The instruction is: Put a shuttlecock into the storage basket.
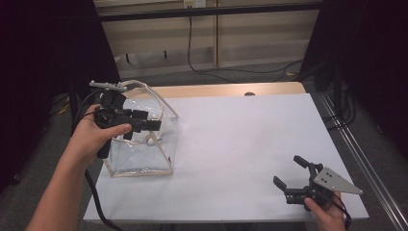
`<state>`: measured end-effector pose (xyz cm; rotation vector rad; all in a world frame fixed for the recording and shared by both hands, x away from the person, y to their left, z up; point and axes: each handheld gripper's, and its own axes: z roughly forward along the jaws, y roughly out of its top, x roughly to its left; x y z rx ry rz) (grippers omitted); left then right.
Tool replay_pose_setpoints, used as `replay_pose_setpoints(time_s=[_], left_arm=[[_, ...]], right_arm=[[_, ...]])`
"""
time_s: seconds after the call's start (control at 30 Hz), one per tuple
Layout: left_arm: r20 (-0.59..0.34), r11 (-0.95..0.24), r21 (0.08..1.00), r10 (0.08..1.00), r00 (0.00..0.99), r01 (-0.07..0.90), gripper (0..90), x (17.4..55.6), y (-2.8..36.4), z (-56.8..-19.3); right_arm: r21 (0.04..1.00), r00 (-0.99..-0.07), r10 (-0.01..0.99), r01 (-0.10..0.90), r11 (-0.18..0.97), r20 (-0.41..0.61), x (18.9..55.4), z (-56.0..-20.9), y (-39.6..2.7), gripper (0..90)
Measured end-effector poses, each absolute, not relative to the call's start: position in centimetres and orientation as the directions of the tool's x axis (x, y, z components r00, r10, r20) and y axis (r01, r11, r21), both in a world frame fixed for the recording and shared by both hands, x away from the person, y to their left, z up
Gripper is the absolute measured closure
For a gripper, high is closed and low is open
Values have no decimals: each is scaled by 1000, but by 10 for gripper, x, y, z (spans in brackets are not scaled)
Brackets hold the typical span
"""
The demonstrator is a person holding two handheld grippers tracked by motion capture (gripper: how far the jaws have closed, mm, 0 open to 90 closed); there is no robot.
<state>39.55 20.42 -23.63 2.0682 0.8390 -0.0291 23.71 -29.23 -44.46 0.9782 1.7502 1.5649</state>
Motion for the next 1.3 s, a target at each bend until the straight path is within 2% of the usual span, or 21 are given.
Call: replay_pose_setpoints(time_s=[0.5, 1.3], left_arm=[[-321, -409, 732, 498, 806, 544, 212, 384, 193, -236], [-314, -442, 740, 440, 841, 508, 199, 370, 177, -263]], right_arm=[[990, -557, 829, 136, 37, 45, 237, -444, -292, 7], [990, -558, 829, 137, 37, 46, 237, -444, -292, 7]])
